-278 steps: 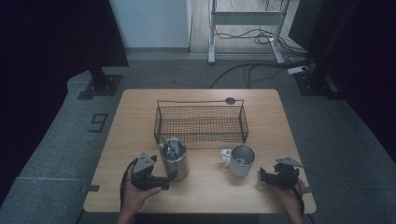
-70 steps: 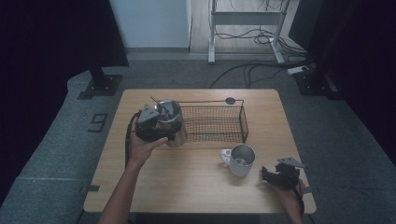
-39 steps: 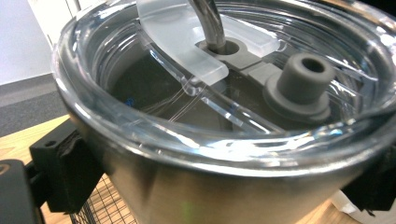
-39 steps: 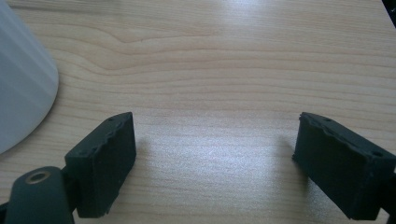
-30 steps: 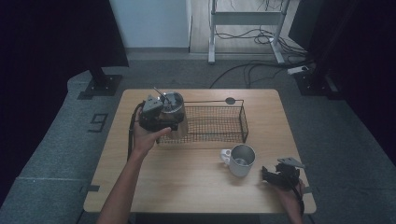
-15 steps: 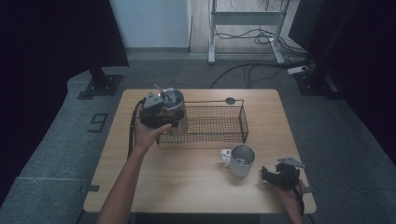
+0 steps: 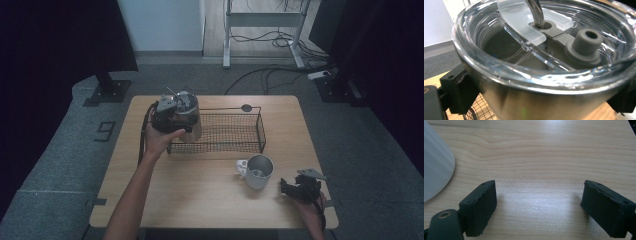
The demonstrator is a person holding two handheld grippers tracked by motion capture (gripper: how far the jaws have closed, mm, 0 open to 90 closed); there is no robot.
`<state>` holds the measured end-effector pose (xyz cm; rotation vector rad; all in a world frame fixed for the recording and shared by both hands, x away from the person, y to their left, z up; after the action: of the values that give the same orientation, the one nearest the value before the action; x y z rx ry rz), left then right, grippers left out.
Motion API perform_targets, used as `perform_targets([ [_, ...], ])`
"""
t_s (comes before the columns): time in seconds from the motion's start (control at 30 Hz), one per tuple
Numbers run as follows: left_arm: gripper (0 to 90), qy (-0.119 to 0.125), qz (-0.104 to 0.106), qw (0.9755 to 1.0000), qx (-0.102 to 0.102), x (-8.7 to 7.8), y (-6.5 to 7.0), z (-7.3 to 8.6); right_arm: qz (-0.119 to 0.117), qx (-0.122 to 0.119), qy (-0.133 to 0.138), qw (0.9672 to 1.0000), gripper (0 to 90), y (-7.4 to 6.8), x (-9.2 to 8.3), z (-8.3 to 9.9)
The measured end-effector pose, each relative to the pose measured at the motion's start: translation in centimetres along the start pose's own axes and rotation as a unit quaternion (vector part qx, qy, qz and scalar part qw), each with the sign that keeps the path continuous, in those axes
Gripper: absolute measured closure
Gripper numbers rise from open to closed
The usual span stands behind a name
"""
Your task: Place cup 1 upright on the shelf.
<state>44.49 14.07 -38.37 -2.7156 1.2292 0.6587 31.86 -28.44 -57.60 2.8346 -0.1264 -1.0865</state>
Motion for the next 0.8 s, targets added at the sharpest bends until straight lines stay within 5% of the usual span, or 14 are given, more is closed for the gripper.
perform_targets([
  [0.8, 4.3, -0.011, -0.007, 0.9999, -0.007, 2.2, -1.3, 0.3, 0.000, 0.000, -0.001, 1.0000, 12.4, 0.0, 0.0, 0.0],
])
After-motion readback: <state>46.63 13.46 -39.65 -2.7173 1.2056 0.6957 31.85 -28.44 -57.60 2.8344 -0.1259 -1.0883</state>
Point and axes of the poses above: each handheld gripper's, and its own axes: x roughly forward along the jaws, z roughly out of its underside, y roughly to its right, the point moved 3 cm from there along x, roughly forward along the jaws, and after that the axes turned 12 degrees about z, right-handed, at the moved point
